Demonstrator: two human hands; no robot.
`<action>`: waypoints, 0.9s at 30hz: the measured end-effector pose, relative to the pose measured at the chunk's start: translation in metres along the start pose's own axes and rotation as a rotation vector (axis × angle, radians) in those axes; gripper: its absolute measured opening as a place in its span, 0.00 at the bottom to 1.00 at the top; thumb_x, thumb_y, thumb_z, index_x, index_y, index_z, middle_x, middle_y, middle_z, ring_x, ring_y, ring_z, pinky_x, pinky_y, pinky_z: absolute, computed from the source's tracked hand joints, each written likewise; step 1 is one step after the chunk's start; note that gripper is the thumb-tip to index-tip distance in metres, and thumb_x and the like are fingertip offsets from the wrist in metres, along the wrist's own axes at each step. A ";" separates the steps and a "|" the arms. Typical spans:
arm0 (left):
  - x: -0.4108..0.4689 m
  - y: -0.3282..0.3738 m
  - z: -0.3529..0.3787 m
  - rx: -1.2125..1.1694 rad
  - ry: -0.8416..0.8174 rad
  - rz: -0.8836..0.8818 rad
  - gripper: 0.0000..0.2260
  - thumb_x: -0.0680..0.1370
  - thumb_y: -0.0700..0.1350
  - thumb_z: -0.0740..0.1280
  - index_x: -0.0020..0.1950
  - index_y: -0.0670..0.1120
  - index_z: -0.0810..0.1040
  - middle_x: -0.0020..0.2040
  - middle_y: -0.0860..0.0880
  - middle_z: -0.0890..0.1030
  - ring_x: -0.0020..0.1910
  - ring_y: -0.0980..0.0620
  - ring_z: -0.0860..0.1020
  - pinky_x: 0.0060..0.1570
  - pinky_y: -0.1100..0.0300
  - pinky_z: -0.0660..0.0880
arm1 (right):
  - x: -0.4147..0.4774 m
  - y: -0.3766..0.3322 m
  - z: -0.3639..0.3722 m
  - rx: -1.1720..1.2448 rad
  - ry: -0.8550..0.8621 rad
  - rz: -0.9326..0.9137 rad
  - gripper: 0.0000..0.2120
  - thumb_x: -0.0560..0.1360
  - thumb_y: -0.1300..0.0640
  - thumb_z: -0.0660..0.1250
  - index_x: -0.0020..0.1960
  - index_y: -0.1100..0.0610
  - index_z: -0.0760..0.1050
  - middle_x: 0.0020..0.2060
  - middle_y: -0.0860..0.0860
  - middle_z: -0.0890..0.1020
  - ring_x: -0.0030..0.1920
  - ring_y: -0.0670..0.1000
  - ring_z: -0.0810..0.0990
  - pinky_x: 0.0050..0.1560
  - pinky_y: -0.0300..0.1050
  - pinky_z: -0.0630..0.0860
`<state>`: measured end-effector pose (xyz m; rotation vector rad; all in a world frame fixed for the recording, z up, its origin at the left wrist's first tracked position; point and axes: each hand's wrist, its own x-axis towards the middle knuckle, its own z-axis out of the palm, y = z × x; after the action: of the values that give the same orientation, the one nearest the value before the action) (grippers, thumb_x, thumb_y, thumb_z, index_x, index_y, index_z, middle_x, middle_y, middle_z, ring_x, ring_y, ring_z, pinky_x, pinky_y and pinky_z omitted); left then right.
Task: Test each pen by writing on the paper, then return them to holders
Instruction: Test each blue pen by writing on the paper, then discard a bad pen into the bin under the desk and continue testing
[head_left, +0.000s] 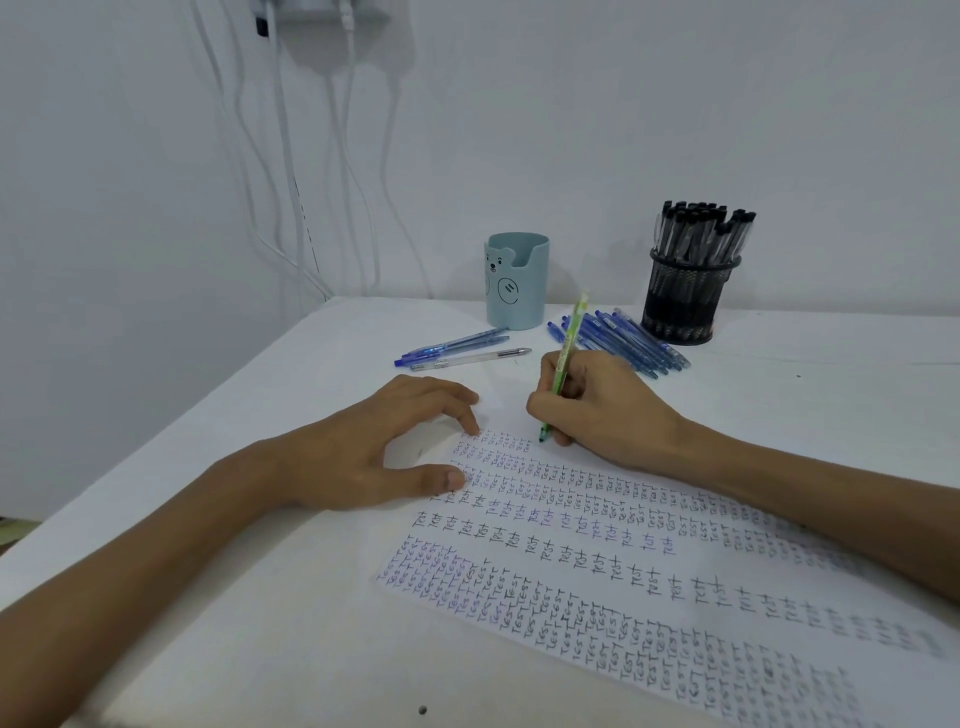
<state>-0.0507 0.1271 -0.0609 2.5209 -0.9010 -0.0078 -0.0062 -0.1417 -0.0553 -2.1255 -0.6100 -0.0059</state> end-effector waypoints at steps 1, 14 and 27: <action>0.000 0.000 0.000 -0.001 0.002 0.000 0.19 0.79 0.58 0.70 0.69 0.60 0.74 0.76 0.64 0.68 0.79 0.58 0.61 0.73 0.71 0.58 | 0.001 0.000 0.000 0.065 0.017 0.027 0.10 0.76 0.59 0.68 0.39 0.62 0.74 0.26 0.53 0.80 0.26 0.47 0.74 0.29 0.40 0.73; 0.004 0.010 -0.006 0.086 0.094 -0.014 0.15 0.82 0.63 0.63 0.67 0.60 0.74 0.71 0.67 0.72 0.74 0.62 0.67 0.71 0.66 0.64 | -0.009 -0.010 -0.006 0.152 0.030 0.022 0.23 0.83 0.41 0.58 0.40 0.58 0.73 0.33 0.56 0.78 0.26 0.45 0.73 0.29 0.38 0.70; 0.035 0.178 0.045 0.115 0.144 0.318 0.11 0.80 0.61 0.61 0.53 0.57 0.77 0.49 0.61 0.79 0.52 0.57 0.77 0.50 0.54 0.77 | -0.200 -0.054 -0.072 -0.275 0.258 -0.060 0.22 0.83 0.43 0.57 0.36 0.52 0.73 0.25 0.53 0.78 0.25 0.52 0.76 0.32 0.49 0.76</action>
<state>-0.1364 -0.0338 -0.0205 2.4138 -1.2614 0.3300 -0.1894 -0.2561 -0.0160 -2.3185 -0.5422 -0.4114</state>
